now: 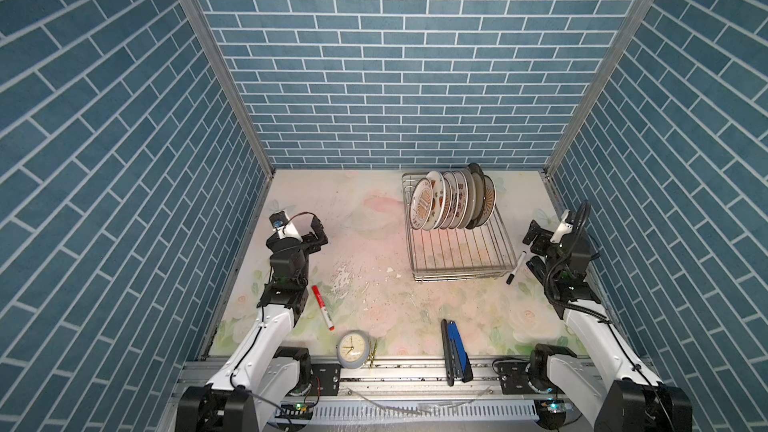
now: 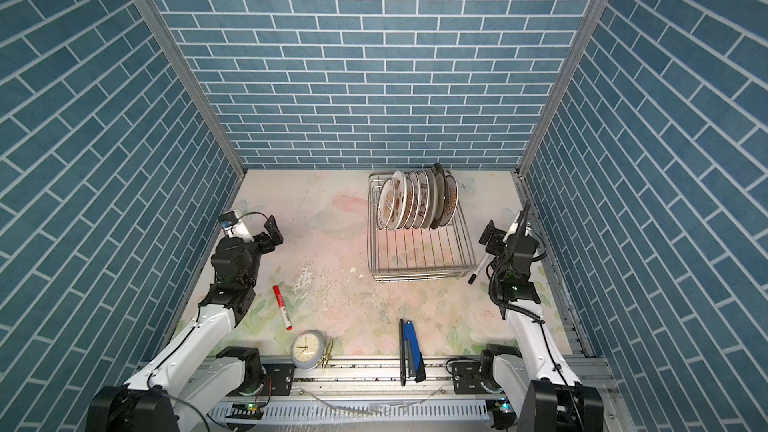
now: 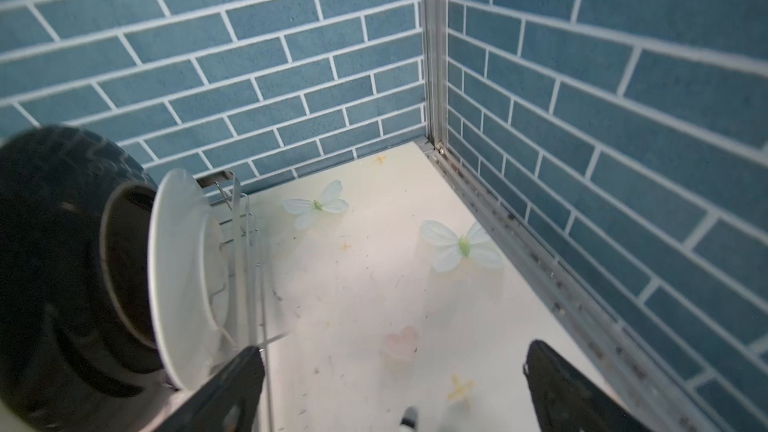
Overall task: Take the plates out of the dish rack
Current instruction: 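Raise both arms and reach both grippers toward the plates in the rack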
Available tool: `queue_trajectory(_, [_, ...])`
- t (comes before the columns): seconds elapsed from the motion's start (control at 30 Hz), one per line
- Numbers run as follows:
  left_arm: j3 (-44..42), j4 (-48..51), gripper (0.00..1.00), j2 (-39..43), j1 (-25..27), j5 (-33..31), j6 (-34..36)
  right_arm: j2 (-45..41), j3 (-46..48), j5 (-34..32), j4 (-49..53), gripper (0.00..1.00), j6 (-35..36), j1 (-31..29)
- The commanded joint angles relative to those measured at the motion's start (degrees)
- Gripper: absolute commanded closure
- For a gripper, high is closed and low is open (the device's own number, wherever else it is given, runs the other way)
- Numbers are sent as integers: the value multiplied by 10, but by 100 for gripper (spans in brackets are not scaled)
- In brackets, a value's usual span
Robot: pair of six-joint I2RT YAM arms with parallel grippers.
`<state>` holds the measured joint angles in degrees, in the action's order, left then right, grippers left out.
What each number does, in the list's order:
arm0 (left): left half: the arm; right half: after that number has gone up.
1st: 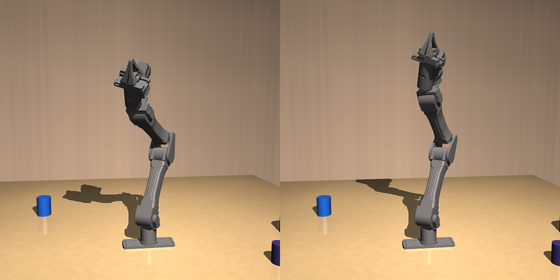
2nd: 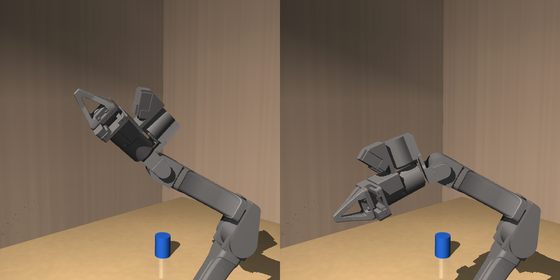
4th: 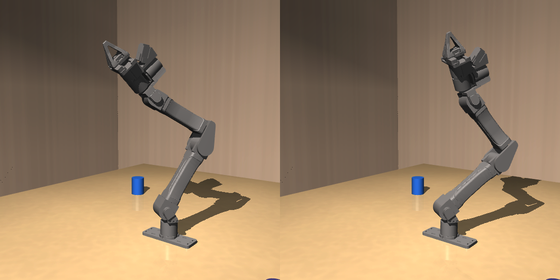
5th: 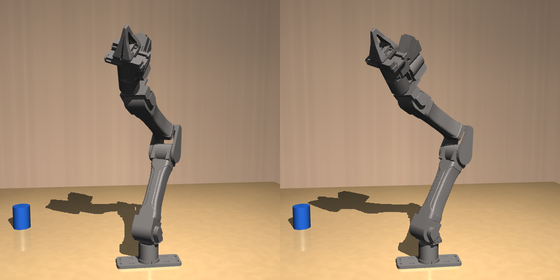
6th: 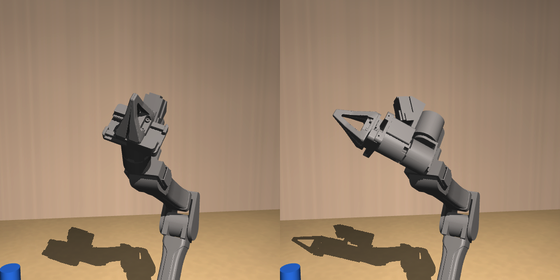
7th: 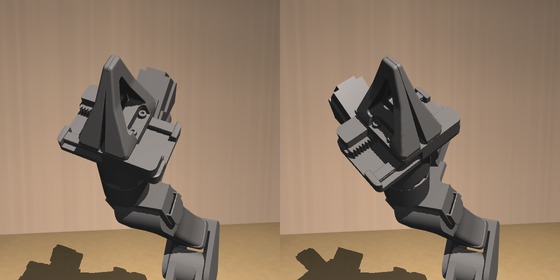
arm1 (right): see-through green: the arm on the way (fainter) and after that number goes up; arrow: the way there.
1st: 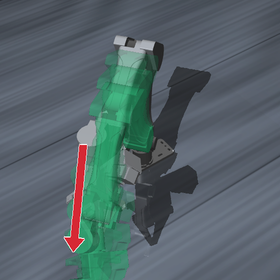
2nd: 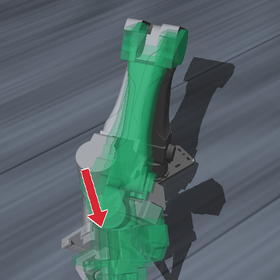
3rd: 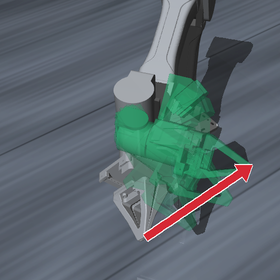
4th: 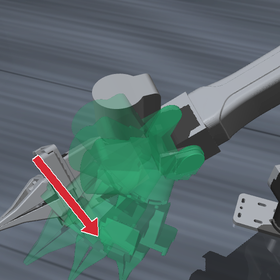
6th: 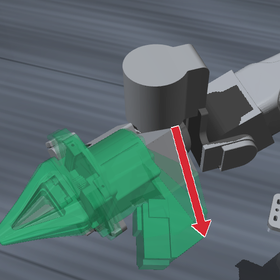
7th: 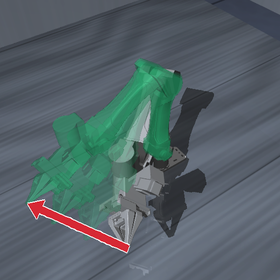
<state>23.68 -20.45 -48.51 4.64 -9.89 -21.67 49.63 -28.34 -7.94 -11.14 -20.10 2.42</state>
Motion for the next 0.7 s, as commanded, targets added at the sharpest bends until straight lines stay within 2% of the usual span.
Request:
queue_trajectory(0.0, [-12,55,0,70,3,105,-171,-62,-40,107,140,2,-123,2])
queue_trajectory(0.07, [-71,-24,0,108,2,120,-251,-95,-27,152,134,1,-142,2])
queue_trajectory(0.1, [-91,-56,0,117,2,120,-274,-108,-19,151,135,2,-155,3])
queue_trajectory(0.17, [-99,-93,0,145,2,159,-251,-133,12,146,111,1,-187,3])
queue_trajectory(0.23, [-87,-93,0,144,5,185,-264,-129,18,141,94,1,-186,4])
queue_trajectory(0.37, [-54,-129,0,82,50,224,-280,-83,-6,155,81,2,-199,3])
queue_trajectory(0.47, [-20,-116,0,37,107,203,-238,-52,-20,169,68,1,-205,2])
queue_trajectory(0.57, [28,-70,0,-13,181,129,-170,-32,-44,187,71,2,-183,1])
queue_trajectory(0.67, [84,-56,0,-85,227,101,-143,-14,-70,197,71,1,-178,-3])
